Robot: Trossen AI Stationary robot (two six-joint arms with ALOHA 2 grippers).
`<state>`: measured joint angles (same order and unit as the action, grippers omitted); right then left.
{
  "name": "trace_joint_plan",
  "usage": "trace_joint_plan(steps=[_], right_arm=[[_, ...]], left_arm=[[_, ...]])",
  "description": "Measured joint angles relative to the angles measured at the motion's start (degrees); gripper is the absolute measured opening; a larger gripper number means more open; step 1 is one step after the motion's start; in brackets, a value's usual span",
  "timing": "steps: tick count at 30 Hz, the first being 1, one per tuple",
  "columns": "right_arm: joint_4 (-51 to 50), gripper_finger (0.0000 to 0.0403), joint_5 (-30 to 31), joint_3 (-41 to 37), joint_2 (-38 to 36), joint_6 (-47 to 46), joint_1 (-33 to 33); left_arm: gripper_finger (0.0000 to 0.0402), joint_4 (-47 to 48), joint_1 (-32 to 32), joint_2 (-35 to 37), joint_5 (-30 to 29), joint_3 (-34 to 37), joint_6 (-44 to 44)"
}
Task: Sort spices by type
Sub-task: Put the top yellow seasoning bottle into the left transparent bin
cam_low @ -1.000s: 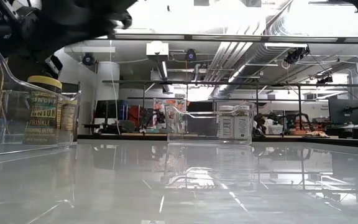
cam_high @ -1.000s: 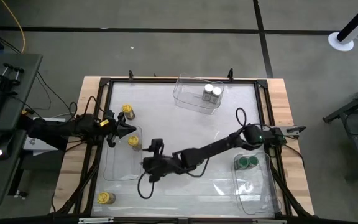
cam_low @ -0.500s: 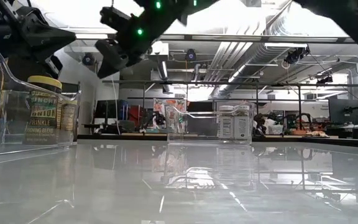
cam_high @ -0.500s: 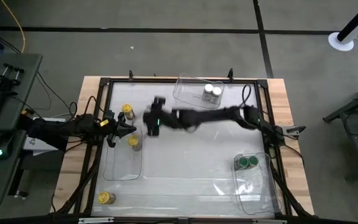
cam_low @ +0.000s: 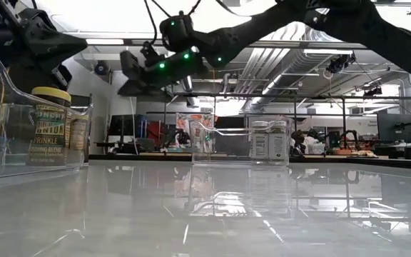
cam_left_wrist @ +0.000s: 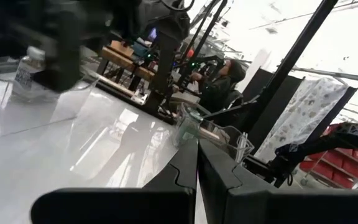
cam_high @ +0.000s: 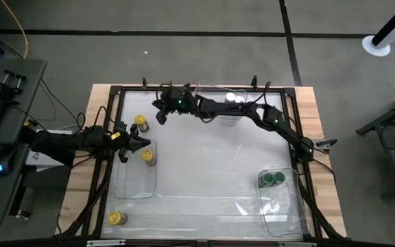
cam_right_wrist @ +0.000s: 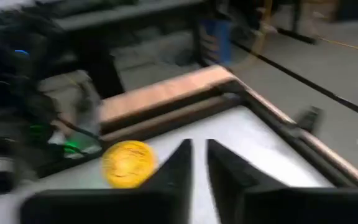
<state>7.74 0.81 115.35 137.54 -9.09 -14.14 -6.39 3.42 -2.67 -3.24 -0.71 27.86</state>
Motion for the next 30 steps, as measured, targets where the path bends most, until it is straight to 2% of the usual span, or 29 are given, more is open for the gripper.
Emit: trace_joint_plan(steps=[1,4,8,23,26,30], right_arm=[[1.8,0.0017,-0.8,0.0,0.5,-0.2,0.4],[3.9,0.0021,-1.1,0.1,1.4,-2.5,1.4],[7.7,0.0003,-1.3,0.1,3.2,-2.6,2.9],[24.4,0.0001,0.5,0.2,9.2,-7.4,3.6],[21.8,0.0,1.0,3.8,11.1,-6.9,3.7],[16.7,0.0,0.5,13.7,15.9,-5.7,3.8]], left_arm=[[0.0001,0.0,0.0,-0.1,0.0,0.0,0.0],[0.0001,-0.2,0.0,-0.2,0.0,0.0,0.0],[0.0001,0.0,0.0,-0.2,0.0,0.0,0.0],[0.0001,0.6,0.0,-0.2,0.0,0.0,0.0],[0.0001,0.6,0.0,-0.2,0.0,0.0,0.0],[0.0001,0.7,0.0,-0.2,0.0,0.0,0.0]])
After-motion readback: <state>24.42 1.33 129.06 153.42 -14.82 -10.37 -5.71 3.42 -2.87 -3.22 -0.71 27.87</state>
